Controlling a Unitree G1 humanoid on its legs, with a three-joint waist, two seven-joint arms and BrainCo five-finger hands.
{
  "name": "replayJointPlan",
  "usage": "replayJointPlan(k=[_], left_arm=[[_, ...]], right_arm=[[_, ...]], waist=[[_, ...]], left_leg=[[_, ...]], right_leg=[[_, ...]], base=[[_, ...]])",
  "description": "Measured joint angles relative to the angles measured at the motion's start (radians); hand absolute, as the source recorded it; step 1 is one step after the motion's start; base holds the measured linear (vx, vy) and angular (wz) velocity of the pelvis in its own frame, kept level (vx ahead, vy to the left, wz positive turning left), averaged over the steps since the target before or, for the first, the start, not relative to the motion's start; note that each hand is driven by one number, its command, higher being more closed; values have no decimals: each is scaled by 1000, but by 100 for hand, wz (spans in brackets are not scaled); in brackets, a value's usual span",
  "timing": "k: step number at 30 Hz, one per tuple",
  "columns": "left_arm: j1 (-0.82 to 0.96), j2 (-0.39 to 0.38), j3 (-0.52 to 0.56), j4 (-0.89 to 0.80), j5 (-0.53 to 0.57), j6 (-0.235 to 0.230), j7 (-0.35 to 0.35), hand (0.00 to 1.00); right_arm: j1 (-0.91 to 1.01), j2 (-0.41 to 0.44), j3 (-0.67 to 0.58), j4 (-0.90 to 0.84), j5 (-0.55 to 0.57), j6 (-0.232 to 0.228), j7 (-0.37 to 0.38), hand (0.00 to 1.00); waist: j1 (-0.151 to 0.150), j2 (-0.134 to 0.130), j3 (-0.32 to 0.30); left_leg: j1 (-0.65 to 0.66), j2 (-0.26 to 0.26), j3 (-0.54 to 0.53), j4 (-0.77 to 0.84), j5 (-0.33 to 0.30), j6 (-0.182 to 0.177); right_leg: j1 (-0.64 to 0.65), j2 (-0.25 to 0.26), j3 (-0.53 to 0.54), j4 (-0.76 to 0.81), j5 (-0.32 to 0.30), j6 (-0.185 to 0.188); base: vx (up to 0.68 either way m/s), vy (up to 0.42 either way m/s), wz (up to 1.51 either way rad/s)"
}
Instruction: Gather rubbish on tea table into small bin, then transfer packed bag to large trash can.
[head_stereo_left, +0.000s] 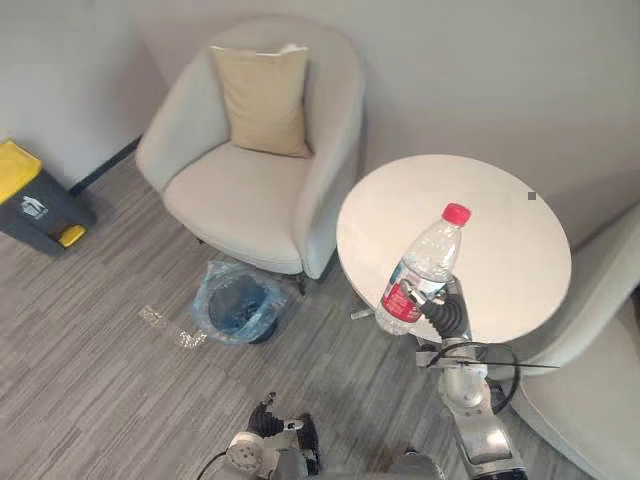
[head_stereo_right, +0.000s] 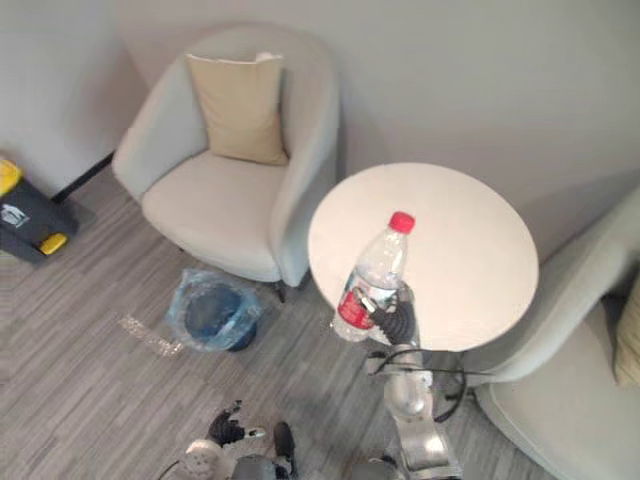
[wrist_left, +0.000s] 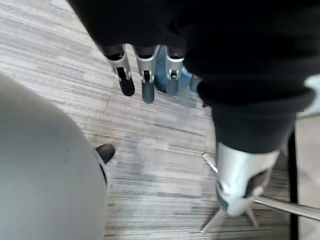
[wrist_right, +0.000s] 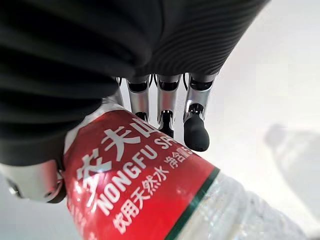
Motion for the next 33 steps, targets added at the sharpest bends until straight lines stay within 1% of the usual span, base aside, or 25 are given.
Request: replayJointPlan(k=[1, 2, 3, 4, 5, 7, 8, 9, 10, 11, 12, 13, 14, 16, 19, 20, 22, 23, 24, 25, 26, 28, 29, 31, 33], left_arm=[[1, 8, 2, -1, -1, 0, 0, 0], [0, 12, 3, 0, -1, 1, 0, 0], [0, 16, 12, 0, -3, 1, 2, 0], [-1, 25, 14, 1, -5, 2, 2, 0], [-2, 27, 14, 3, -7, 2, 2, 0], [-20, 28, 13, 23, -10, 3, 2, 0], [-22, 28, 13, 27, -11, 3, 2, 0], [-23, 21, 17, 33, -11, 4, 2, 0], [-21, 21, 21, 34, -11, 3, 2, 0], [-20, 21, 21, 35, -11, 3, 2, 0], [-13, 24, 21, 38, -11, 1, 2, 0], [-13, 15, 28, 39, -12, 2, 4, 0], [-10, 6, 31, 40, -11, 2, 4, 0], [-10, -22, 63, 46, -12, 3, 3, 0], [-16, -30, 66, 41, -9, 5, 3, 0], [-16, -31, 58, 29, 1, 5, 2, 0], [-22, -29, 58, 20, 1, 5, 2, 0], [-23, -33, 58, 11, 1, 6, 2, 0], [-23, -33, 57, 10, 1, 6, 2, 0], [-24, -35, 58, 9, 1, 7, 3, 0], [-25, -41, 58, 9, 1, 9, 4, 0], [-22, -36, 58, 9, 1, 11, 4, 0], [-25, -20, 58, 7, 1, 12, 5, 0], [-19, -12, 59, 8, -1, 18, 5, 0], [-17, -8, 58, 11, 1, 21, 7, 0]], right_arm=[[1, 0, 8, 2, 0, 0, 6, 100], [2, 3, 12, 2, 0, 0, 9, 100], [7, 3, 24, 2, 0, 0, 18, 100], [8, 4, 32, 1, 0, 0, 30, 100], [8, 4, 32, 1, 0, 0, 34, 100], [10, 1, 24, 0, 1, 0, 43, 100], [10, 0, 22, 0, 2, 0, 44, 100], [16, -8, 13, 0, 3, 0, 46, 100], [31, -12, 12, -1, 3, 0, 48, 100], [39, -12, 12, -1, 4, 0, 49, 100], [68, -11, 8, -18, 5, 0, 54, 100], [84, -13, 7, -23, 6, -1, 56, 100], [89, -18, 6, -23, 6, -1, 58, 100], [85, -30, -4, -23, 13, 1, 67, 100], [75, -46, -14, -24, 13, 2, 72, 100], [55, -43, -29, -23, 16, 2, 62, 100], [44, -43, -30, -23, 22, 2, 53, 100], [42, -42, -34, -23, 23, 2, 50, 100], [42, -41, -37, -23, 23, 2, 50, 100], [54, -41, -51, -22, 23, 2, 50, 100], [65, -39, -66, -10, 23, 8, 49, 100], [69, -26, -67, -5, 23, 11, 47, 100], [65, -1, -62, -3, 22, 11, 48, 100], [51, 23, -55, 11, 21, 10, 48, 100], [43, 31, -54, 26, 20, 12, 48, 100]], waist=[[-7, -1, 4], [-10, -1, 6], [-13, 2, 13], [-12, 0, 13], [-13, -1, 14], [-17, 4, 27], [-18, 6, 28], [-25, 5, 31], [-29, 2, 32], [-29, -1, 30], [-31, -15, 19], [-31, 14, 12], [-26, 27, 5], [-24, 59, -3], [-12, 51, 6], [-15, 36, 15], [-14, 19, 25], [-14, 15, 27], [-14, 16, 27], [-16, 24, 25], [-12, 26, 16], [-10, 14, 10], [-2, 4, 7], [7, 6, 6], [8, 9, 5]], left_leg=[[13, 1, -31, 4, -6, 10], [11, 3, -44, 10, -9, 13], [12, 18, -69, 25, -24, 25], [16, 26, -92, 33, -35, 24], [20, 27, -97, 34, -40, 23], [36, 31, -145, 57, -71, 25], [37, 32, -151, 62, -77, 24], [50, 33, -179, 77, -95, 7], [59, 25, -213, 108, -111, -16], [61, 21, -232, 123, -129, -21], [43, 10, -279, 192, -194, -34], [20, 36, -315, 269, -256, -51], [7, 54, -315, 291, -269, -61], [-48, 118, -235, 404, -269, -82], [-39, 168, -142, 451, -260, -97], [-42, 193, -68, 459, -263, -93], [-48, 202, -27, 443, -263, -93], [-68, 223, 12, 377, -248, -97], [-73, 230, 21, 354, -234, -99], [-84, 256, 39, 278, -120, -104], [-94, 250, 27, 248, -73, -157], [-80, 223, 26, 213, -62, -143], [-74, 196, 27, 182, -55, -132], [-39, 164, 38, 145, -49, -122], [-3, 150, 49, 110, -42, -119]], right_leg=[[-79, 7, 97, 126, 19, -53], [-98, 24, 127, 152, -13, -33], [-129, 90, 179, 168, -103, 2], [-154, 146, 193, 138, -156, 12], [-161, 163, 194, 120, -166, 16], [-218, 265, 233, -5, -167, 23], [-226, 278, 242, -28, -160, 26], [-240, 316, 289, -139, -111, 34], [-233, 323, 323, -232, -52, 37], [-228, 323, 334, -258, -28, 36], [-216, 308, 341, -297, 31, 30], [-216, 324, 302, -252, 53, -3], [-216, 331, 278, -246, 36, -14], [-185, 352, 197, -247, -5, -50], [-103, 371, 173, -286, -22, -77], [-50, 365, 166, -318, -24, -79], [-18, 350, 157, -341, -24, -78], [6, 326, 123, -350, -28, -70], [11, 322, 116, -350, -31, -61], [30, 313, 94, -349, -51, -26], [38, 307, 82, -347, -58, 1], [43, 288, 78, -361, -54, 16], [51, 271, 76, -390, -39, 38], [76, 251, 83, -417, -23, 57], [90, 241, 93, -419, -21, 61]], base=[[158, 98, 56], [183, 38, 53], [181, 8, 47], [182, 5, 44], [196, -5, 35], [189, -34, 41], [225, -78, 64], [277, -107, 87], [352, -146, 97], [359, -199, 118], [421, -323, 108], [346, -283, 102], [363, -248, 86], [452, -233, 83], [316, -146, 56], [212, -23, 48], [176, 15, 42], [82, 51, 35], [132, 161, 59], [116, 207, 60], [143, 244, 70], [82, 177, 38], [64, 193, 15], [44, 131, 0], [31, 77, -15]])
